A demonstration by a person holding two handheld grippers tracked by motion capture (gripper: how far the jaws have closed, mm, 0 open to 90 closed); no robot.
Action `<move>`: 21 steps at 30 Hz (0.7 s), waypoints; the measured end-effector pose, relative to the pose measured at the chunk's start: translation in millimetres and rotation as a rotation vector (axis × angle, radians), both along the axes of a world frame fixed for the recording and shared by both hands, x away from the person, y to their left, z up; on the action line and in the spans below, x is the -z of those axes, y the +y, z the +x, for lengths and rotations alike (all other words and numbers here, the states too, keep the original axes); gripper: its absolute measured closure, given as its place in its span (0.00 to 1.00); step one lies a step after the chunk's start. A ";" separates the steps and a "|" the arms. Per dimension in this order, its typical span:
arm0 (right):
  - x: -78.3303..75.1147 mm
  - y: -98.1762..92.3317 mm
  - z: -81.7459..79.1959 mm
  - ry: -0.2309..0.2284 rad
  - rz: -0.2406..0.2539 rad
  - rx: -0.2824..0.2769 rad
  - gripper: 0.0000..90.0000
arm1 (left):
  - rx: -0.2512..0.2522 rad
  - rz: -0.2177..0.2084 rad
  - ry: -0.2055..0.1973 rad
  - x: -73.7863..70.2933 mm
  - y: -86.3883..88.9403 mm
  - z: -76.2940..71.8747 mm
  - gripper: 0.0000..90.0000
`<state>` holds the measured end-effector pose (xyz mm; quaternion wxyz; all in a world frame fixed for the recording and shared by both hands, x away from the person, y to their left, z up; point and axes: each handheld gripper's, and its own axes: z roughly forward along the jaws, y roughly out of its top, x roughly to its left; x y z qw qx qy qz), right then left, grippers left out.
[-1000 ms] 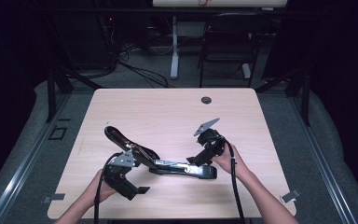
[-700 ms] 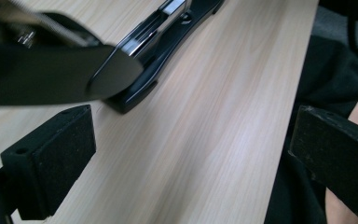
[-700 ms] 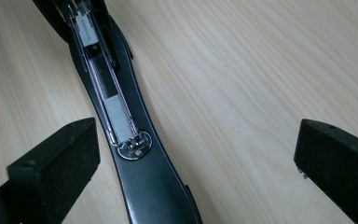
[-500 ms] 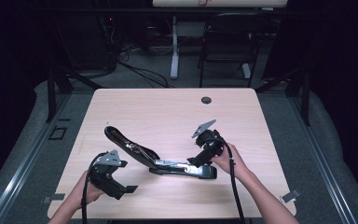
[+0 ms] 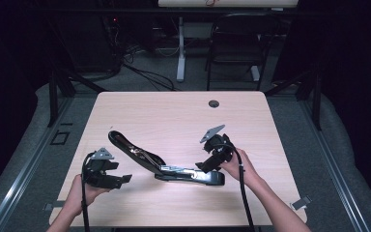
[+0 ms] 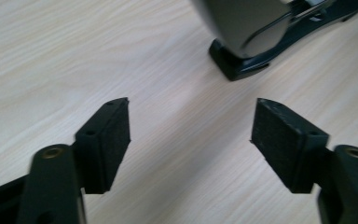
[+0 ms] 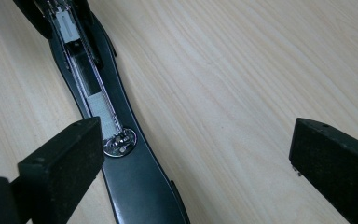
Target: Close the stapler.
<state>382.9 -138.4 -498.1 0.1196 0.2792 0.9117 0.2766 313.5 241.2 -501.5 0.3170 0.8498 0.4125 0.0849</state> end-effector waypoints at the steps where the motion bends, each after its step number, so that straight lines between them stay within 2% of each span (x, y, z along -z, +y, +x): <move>1: 0.6 0.2 -0.1 -0.004 0.005 0.003 0.03 | -0.012 -0.001 -0.001 0.1 1.0 0.7 0.35; 4: 1.0 0.7 0.0 0.003 -0.011 -0.002 0.05 | -0.058 0.006 -0.029 -1.9 2.5 0.7 0.49; 5: 1.4 0.7 -0.2 0.010 -0.019 0.000 0.07 | -0.071 0.019 -0.037 -1.8 3.3 0.9 0.59; 10: 1.2 0.7 -0.3 0.008 -0.020 0.005 0.08 | -0.096 0.016 -0.045 0.1 5.4 2.3 0.70; 11: 0.8 0.8 -0.6 0.004 -0.027 0.007 0.09 | -0.113 0.002 -0.074 -2.7 7.5 1.3 0.74; 12: 0.8 0.8 -0.6 0.004 -0.027 0.007 0.09 | -0.113 0.002 -0.074 -2.7 7.5 1.3 0.76; 14: -0.5 0.1 -0.5 -0.005 -0.031 0.024 0.10 | -0.131 -0.020 -0.116 -7.7 10.2 -0.1 0.80; 15: -0.8 -0.2 -0.4 -0.007 -0.029 0.035 0.11 | -0.153 -0.039 -0.159 -12.3 12.1 -1.5 0.83; 16: -0.8 -0.2 -0.4 -0.007 -0.029 0.035 0.11 | -0.153 -0.039 -0.159 -12.3 12.1 -1.5 0.86; 18: -1.6 -1.5 0.2 -0.011 -0.034 0.050 0.12 | -0.178 -0.062 -0.202 -15.7 13.0 -1.6 0.88; 21: -1.6 -2.8 0.3 -0.023 -0.024 0.067 0.16 | -0.200 -0.078 -0.238 -17.6 13.5 0.5 0.93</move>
